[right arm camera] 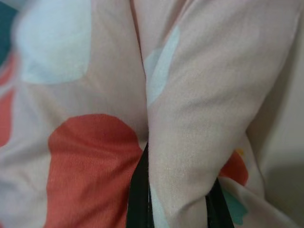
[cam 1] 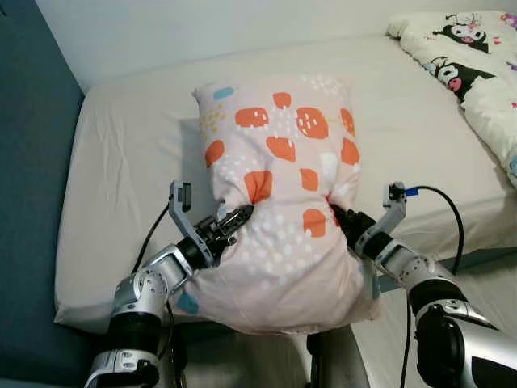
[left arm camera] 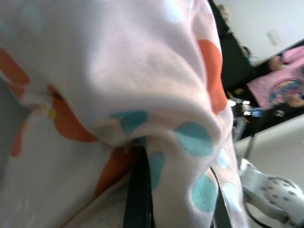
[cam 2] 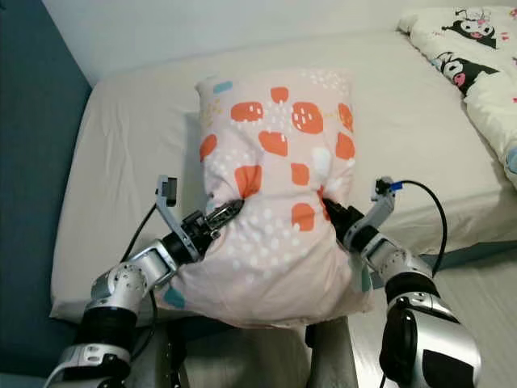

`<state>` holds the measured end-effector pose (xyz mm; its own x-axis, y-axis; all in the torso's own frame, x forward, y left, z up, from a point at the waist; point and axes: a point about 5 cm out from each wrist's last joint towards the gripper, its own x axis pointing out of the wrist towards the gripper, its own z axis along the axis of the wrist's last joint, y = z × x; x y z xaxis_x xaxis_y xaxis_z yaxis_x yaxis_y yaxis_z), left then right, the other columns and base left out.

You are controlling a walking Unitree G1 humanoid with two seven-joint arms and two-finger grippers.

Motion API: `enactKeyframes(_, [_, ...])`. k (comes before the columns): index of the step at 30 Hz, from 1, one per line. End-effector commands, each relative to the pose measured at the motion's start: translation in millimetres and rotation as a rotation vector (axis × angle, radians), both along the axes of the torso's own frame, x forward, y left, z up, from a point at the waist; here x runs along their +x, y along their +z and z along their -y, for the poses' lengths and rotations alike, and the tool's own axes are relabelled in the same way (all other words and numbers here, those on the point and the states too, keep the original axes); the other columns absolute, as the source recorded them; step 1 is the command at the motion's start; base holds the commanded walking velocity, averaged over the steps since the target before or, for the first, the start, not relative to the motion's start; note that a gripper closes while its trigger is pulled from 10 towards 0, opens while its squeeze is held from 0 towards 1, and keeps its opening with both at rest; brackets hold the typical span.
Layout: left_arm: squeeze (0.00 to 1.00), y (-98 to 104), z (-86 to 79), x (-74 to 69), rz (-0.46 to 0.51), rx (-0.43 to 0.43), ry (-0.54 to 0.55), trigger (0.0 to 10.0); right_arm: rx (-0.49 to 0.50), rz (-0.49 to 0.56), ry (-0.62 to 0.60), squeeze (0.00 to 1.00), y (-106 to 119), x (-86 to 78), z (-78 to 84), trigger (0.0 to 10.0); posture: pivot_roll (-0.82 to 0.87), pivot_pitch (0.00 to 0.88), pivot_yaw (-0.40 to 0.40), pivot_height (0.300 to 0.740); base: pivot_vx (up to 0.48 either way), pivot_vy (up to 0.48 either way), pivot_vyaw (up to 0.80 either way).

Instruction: Clean up the room

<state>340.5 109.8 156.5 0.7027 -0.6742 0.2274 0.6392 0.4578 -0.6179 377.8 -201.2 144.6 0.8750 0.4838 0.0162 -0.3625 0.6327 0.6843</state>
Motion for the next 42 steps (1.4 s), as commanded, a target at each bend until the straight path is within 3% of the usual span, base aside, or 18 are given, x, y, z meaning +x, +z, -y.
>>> enactKeyframes(1, [0.00,3.1,9.0,-3.6,0.038,0.044,-0.004,0.0,0.003,0.102,0.082,0.00,22.6,8.6,-23.2,0.0,0.02,0.235,0.015,0.534,0.000,0.000,0.00])
enactKeyframes(3, [0.00,6.6,3.6,-2.9,0.061,0.072,0.044,0.0,-0.002,0.147,0.084,0.00,32.0,10.5,-24.7,0.0,0.02,0.225,0.014,0.534,0.000,0.000,0.00])
enactKeyframes(4, [0.00,13.7,-6.4,-3.1,0.095,0.139,0.139,10.0,-0.022,0.234,0.075,0.00,50.9,12.7,-29.0,0.0,0.02,0.209,0.011,0.534,0.000,0.000,0.00])
enactKeyframes(7, [0.00,20.7,-12.3,-4.6,0.123,0.165,0.197,10.0,-0.062,0.310,0.065,0.00,65.0,11.6,-34.6,0.0,0.01,0.184,0.006,0.534,0.000,0.000,0.00])
enactKeyframes(8, [0.00,24.6,-14.5,-5.9,0.134,0.158,0.223,10.0,-0.095,0.347,0.046,0.00,71.2,10.4,-37.9,3.2,0.00,0.172,0.004,0.534,0.000,0.000,0.00])
enactKeyframes(10, [0.00,26.9,-15.8,-6.7,0.138,0.150,0.239,10.0,-0.114,0.368,0.033,0.00,74.8,9.5,-39.9,3.2,0.00,0.172,0.004,0.534,0.000,0.000,0.00])
enactKeyframes(11, [0.00,29.8,-18.0,-7.1,0.145,0.163,0.275,10.0,-0.165,0.391,0.002,0.00,77.6,7.8,-43.2,10.0,0.00,0.154,-0.003,0.534,0.000,0.000,0.00])
enactKeyframes(18, [0.00,33.5,-21.6,-9.4,0.207,0.292,0.394,10.0,-0.282,0.439,-0.116,0.00,78.5,-4.0,-45.8,10.0,-0.01,0.113,-0.007,0.534,0.000,0.000,0.00])
enactKeyframes(29, [0.00,41.1,-13.3,-7.7,0.239,0.349,0.435,10.0,-0.430,0.463,-0.246,0.00,70.9,-17.8,-42.9,10.0,-0.01,0.081,-0.007,0.534,0.000,0.000,0.00])
enactKeyframes(36, [0.00,36.0,-11.5,-9.0,0.267,0.414,0.494,10.0,-0.412,0.448,-0.275,0.00,63.1,-26.0,-42.4,10.0,-0.02,0.073,-0.005,0.549,0.000,0.000,0.00])
enactKeyframes(42, [0.00,33.8,-11.4,-9.8,0.245,0.400,0.502,10.0,-0.424,0.444,-0.259,0.00,61.6,-27.5,-46.0,10.0,-0.02,0.070,-0.008,0.569,0.000,0.000,0.00])
